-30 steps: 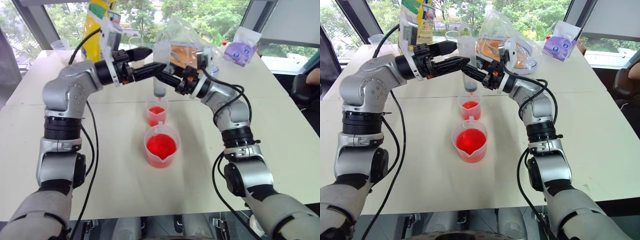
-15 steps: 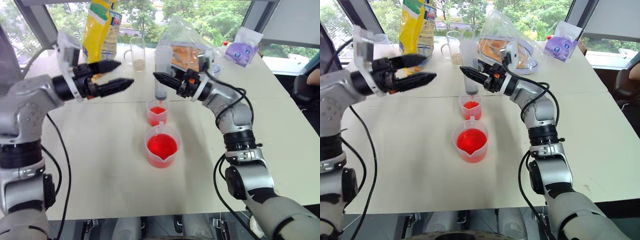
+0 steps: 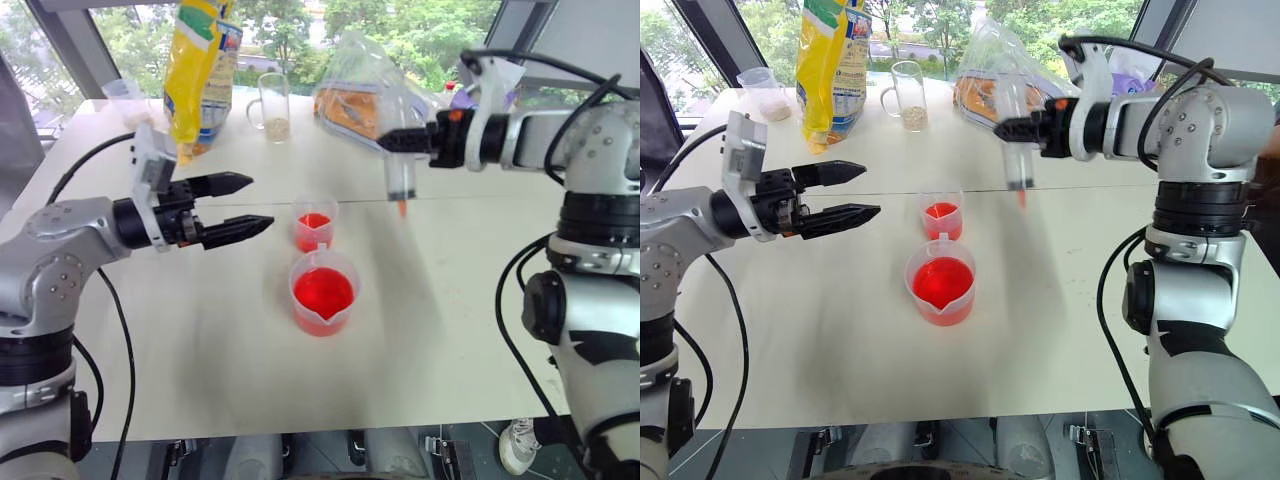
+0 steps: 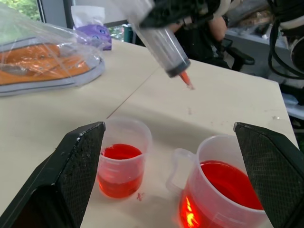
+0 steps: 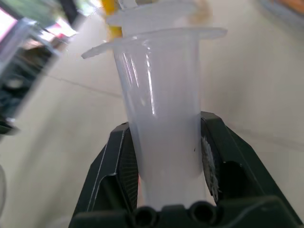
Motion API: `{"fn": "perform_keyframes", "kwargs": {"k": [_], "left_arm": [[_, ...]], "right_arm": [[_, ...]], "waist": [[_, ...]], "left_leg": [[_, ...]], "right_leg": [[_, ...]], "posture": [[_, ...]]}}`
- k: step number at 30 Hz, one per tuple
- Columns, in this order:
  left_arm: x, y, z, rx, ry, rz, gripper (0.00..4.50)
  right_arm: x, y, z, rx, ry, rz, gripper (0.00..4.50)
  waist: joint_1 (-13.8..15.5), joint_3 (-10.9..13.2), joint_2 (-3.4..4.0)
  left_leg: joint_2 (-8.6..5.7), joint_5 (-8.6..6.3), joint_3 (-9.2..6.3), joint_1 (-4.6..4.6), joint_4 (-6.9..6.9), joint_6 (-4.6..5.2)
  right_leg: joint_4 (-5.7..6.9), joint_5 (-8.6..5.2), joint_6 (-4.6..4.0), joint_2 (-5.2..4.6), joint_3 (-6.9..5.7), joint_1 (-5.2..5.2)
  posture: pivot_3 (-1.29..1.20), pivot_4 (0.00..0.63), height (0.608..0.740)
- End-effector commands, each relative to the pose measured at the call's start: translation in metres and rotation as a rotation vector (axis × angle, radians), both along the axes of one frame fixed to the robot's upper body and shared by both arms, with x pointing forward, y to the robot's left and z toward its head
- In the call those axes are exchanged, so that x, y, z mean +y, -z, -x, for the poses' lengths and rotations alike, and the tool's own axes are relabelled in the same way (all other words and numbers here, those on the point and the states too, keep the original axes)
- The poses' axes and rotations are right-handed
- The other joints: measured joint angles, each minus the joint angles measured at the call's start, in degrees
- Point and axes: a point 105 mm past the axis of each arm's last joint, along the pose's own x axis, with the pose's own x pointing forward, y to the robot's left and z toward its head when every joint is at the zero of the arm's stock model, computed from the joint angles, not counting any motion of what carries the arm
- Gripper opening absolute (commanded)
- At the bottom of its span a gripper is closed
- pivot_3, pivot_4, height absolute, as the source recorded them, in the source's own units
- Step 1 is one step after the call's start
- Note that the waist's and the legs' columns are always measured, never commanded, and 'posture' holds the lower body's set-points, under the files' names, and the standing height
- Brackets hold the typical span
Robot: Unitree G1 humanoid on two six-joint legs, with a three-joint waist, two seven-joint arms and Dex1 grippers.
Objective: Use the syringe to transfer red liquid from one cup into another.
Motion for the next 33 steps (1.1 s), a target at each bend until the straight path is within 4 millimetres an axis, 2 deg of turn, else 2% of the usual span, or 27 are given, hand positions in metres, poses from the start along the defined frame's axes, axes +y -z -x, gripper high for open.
{"fn": "perform_keyframes", "kwargs": {"k": [1, 7, 17, 19, 25, 28, 30, 33], "left_arm": [[-0.002, -0.002, 0.006, -0.036, 0.010, -0.005, 4.47], [-0.003, 0.000, 0.005, -0.032, 0.010, -0.002, 4.47], [-0.009, -0.002, 0.007, -0.047, 0.029, -0.014, 4.47], [-0.011, -0.005, 0.008, -0.051, 0.040, -0.010, 4.47], [-0.008, -0.007, 0.009, -0.045, 0.041, -0.004, 4.50], [-0.007, -0.008, 0.010, -0.043, 0.041, -0.003, 4.50], [-0.005, -0.009, 0.011, -0.043, 0.039, -0.011, 4.50], [0.001, -0.010, 0.012, -0.047, 0.033, -0.032, 4.50]], "right_arm": [[-0.021, 0.040, 0.011, 0.158, 0.050, 0.127, 1.44], [-0.039, 0.079, 0.012, 0.285, 0.143, 0.197, 1.44], [-0.046, 0.117, 0.010, 0.396, 0.243, 0.217, 1.44], [-0.048, 0.120, 0.011, 0.403, 0.247, 0.218, 1.44], [-0.044, 0.096, 0.014, 0.316, 0.182, 0.207, 4.45], [-0.042, 0.078, 0.018, 0.228, 0.136, 0.235, 4.45], [-0.041, 0.062, 0.020, 0.103, 0.074, 0.268, 4.45], [-0.033, 0.035, 0.034, -0.074, -0.101, 0.294, 4.45]], "waist": [[0.20, 0.00, 0.00], [-0.08, 0.02, 0.03], [0.15, 0.01, 0.02], [0.30, 0.01, 0.01], [0.21, 0.01, 0.01], [0.22, 0.01, 0.01], [0.22, 0.01, 0.02], [0.27, 0.02, 0.01]], "left_leg": [[-0.02, -0.01, 0.00, -0.02, 0.00, 0.02], [-0.04, -0.02, 0.14, -0.06, 0.06, 0.08], [0.00, -0.03, 0.15, -0.06, 0.08, 0.09], [0.00, -0.03, 0.14, -0.06, 0.08, 0.09], [-0.02, -0.04, 0.12, -0.06, 0.09, 0.11], [-0.01, -0.04, 0.10, -0.06, 0.08, 0.11], [-0.01, -0.04, 0.09, -0.06, 0.08, 0.11], [-0.01, -0.05, 0.08, -0.07, 0.08, 0.12]], "right_leg": [[-0.02, 0.00, 0.00, 0.00, -0.01, 0.01], [0.00, 0.12, 0.22, 0.24, 0.04, -0.06], [0.01, 0.13, 0.27, 0.39, 0.04, -0.05], [0.01, 0.13, 0.28, 0.39, 0.03, -0.05], [-0.01, 0.13, 0.29, 0.38, 0.03, -0.02], [-0.01, 0.12, 0.30, 0.40, 0.03, -0.03], [-0.01, 0.12, 0.30, 0.41, 0.02, -0.03], [-0.02, 0.09, 0.34, 0.41, 0.02, -0.03]], "posture": [[0.00, 0.150, 0.740], [0.00, 0.150, 0.740], [0.00, 0.150, 0.740], [0.00, 0.150, 0.740], [0.00, 0.150, 0.740], [0.00, 0.150, 0.740], [0.00, 0.150, 0.740], [0.00, 0.150, 0.740]]}}
